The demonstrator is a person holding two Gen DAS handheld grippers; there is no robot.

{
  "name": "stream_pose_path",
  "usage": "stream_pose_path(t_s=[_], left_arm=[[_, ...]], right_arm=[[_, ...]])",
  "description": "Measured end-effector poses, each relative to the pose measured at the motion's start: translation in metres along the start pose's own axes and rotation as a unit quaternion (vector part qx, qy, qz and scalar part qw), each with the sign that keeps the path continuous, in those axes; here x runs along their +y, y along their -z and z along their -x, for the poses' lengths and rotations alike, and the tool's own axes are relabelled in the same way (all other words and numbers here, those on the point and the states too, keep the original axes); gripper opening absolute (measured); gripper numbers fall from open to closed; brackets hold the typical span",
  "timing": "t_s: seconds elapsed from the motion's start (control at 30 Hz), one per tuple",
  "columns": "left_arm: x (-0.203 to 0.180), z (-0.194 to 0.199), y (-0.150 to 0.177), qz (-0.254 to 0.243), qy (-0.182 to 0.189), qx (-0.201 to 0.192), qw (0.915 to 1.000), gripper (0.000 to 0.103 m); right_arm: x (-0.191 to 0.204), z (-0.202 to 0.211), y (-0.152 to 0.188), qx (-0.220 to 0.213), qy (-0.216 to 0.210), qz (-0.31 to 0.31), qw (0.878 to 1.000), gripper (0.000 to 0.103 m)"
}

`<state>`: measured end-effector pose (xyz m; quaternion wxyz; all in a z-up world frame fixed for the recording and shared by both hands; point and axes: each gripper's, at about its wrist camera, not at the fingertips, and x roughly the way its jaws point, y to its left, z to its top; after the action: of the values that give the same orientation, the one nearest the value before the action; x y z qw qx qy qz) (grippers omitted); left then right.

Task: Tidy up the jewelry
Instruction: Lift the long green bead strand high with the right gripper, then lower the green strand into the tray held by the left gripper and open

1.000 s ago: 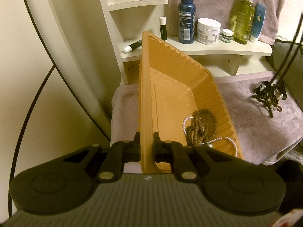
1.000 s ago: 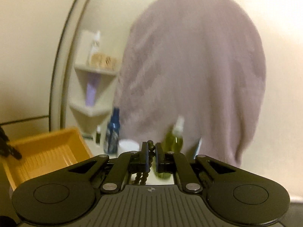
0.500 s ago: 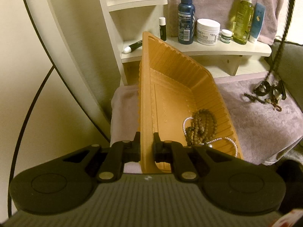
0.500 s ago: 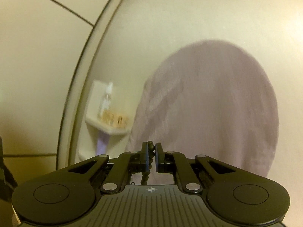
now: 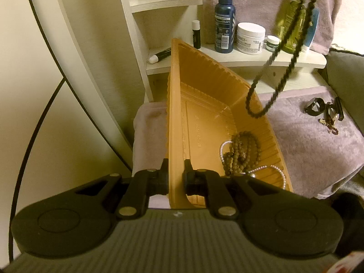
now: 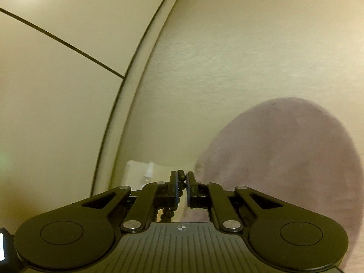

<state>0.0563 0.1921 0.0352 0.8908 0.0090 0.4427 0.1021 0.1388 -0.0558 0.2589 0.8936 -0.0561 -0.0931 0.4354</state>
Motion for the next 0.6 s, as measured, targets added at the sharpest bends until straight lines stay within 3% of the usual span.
stream_pose_path(t_s=[0.17, 0.33, 0.6], left_arm=[[0.001, -0.001, 0.0, 0.002, 0.001, 0.001, 1.0, 0.01], [0.001, -0.001, 0.0, 0.002, 0.001, 0.001, 1.0, 0.01], [0.003, -0.001, 0.0, 0.005, 0.004, 0.002, 1.0, 0.01]], right_arm=[[0.013, -0.023, 0.041, 0.06, -0.047, -0.049, 0.996, 0.006], [0.03, -0.044, 0.106, 0.146, -0.072, -0.086, 0.983, 0.006], [0.033, -0.064, 0.198, 0.252, -0.102, -0.175, 0.946, 0.006]])
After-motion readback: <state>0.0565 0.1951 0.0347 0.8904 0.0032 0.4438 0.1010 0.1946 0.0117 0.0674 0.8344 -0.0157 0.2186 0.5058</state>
